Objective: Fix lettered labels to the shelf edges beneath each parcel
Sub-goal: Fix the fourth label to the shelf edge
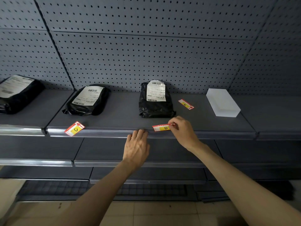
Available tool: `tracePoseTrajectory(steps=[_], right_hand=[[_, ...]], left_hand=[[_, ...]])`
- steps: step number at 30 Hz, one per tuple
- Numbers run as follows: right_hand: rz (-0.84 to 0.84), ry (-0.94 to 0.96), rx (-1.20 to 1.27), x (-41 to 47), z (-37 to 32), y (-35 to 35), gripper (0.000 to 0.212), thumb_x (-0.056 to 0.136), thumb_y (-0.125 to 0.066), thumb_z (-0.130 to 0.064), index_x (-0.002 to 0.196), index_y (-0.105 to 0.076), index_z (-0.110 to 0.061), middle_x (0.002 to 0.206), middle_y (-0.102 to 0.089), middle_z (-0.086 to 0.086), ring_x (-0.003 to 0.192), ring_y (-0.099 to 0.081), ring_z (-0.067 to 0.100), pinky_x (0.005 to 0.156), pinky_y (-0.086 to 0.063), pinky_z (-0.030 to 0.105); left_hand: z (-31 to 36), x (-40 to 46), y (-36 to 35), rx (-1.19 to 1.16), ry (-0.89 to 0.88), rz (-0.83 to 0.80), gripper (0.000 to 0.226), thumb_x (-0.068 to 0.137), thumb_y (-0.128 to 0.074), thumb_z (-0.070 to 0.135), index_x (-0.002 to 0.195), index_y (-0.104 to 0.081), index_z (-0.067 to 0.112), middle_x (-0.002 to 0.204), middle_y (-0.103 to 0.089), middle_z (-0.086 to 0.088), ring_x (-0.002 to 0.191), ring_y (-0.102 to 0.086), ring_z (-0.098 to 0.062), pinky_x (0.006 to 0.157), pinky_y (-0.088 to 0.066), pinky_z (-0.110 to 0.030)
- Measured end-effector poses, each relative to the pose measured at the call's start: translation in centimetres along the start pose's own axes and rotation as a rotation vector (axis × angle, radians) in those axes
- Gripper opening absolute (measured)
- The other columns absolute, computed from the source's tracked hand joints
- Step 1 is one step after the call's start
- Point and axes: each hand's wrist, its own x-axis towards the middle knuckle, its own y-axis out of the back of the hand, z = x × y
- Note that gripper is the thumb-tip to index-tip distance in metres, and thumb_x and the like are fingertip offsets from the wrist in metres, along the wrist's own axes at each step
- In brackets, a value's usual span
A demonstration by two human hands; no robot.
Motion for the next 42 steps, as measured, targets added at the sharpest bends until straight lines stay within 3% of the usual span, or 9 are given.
tracePoseTrajectory(steps=[8,15,19,24,27,30,38,42], right_hand=[[-0.002,0.002,0.013,0.2,0.0,0.0,0.008,0.090,-0.060,-0.004,0.091,-0.067,-0.007,0.088,-0.058,0.003,0.074,-0.055,0.012,0.064,-0.041,0.016],[-0.100,0.021,-0.024,0.9,-0.5,-0.8,0.015,0.093,-0.055,-0.008,0.088,-0.069,-0.008,0.087,-0.054,0.005,0.069,-0.053,0.019,0.065,-0.045,0.038],[-0.186,0.038,-0.106,0.9,-0.6,-1.5,0.020,0.096,-0.051,-0.011,0.091,-0.070,-0.008,0.091,-0.052,0.009,0.075,-0.054,0.024,0.070,-0.049,0.044],[-0.187,0.017,-0.114,0.8,-1.0,-1.1,0.018,0.095,-0.055,-0.015,0.108,-0.065,-0.009,0.105,-0.053,0.006,0.087,-0.059,0.020,0.077,-0.052,0.037],[-0.150,-0.013,-0.098,0.7,-1.2,0.3,0.028,0.093,-0.059,-0.025,0.118,-0.056,-0.013,0.112,-0.051,0.003,0.090,-0.060,0.018,0.079,-0.053,0.034],[-0.104,-0.025,-0.166,0.7,-0.6,2.4,0.025,0.093,-0.058,-0.029,0.112,-0.057,-0.013,0.112,-0.053,0.003,0.087,-0.062,0.018,0.078,-0.055,0.036],[-0.009,-0.170,-0.271,3.9,5.0,7.4,0.027,0.091,-0.061,-0.031,0.106,-0.059,-0.009,0.105,-0.055,0.007,0.071,-0.054,0.017,0.059,-0.037,0.027],[-0.014,-0.232,-0.257,7.3,9.2,8.2,0.029,0.088,-0.065,-0.035,0.098,-0.059,-0.008,0.100,-0.057,0.009,0.075,-0.057,0.020,0.059,-0.039,0.028]], left_hand=[[0.4,0.7,0.3,-0.034,0.041,0.011,0.030,0.080,-0.054,0.020,0.108,-0.060,0.011,0.106,-0.059,-0.007,0.097,-0.053,-0.026,0.084,-0.046,-0.039],[-0.2,0.4,0.1,-0.038,0.020,0.025,0.027,0.079,-0.051,0.021,0.103,-0.061,0.013,0.102,-0.061,-0.003,0.093,-0.053,-0.024,0.080,-0.044,-0.038],[-0.2,0.6,0.3,-0.040,0.016,0.006,0.026,0.080,-0.055,0.019,0.105,-0.061,0.013,0.103,-0.060,-0.004,0.095,-0.053,-0.023,0.082,-0.045,-0.038],[-0.5,1.4,1.1,-0.050,-0.013,-0.030,0.029,0.085,-0.052,0.021,0.113,-0.059,0.014,0.108,-0.059,-0.005,0.098,-0.052,-0.024,0.086,-0.044,-0.038],[-0.4,2.6,2.3,-0.075,-0.051,-0.003,0.020,0.087,-0.052,0.020,0.104,-0.059,0.012,0.101,-0.059,-0.006,0.093,-0.053,-0.026,0.081,-0.045,-0.039],[0.3,4.9,3.8,-0.087,-0.088,0.007,0.011,0.087,-0.050,0.018,0.092,-0.056,0.011,0.094,-0.059,-0.007,0.087,-0.052,-0.026,0.076,-0.044,-0.038],[4.5,14.8,3.4,-0.150,-0.247,-0.161,0.024,0.088,-0.052,0.021,0.110,-0.059,0.013,0.105,-0.061,-0.007,0.100,-0.052,-0.025,0.087,-0.045,-0.041],[6.9,20.8,1.0,-0.150,-0.266,-0.231,0.024,0.089,-0.055,0.020,0.112,-0.058,0.013,0.109,-0.058,-0.009,0.104,-0.051,-0.026,0.087,-0.046,-0.042]])
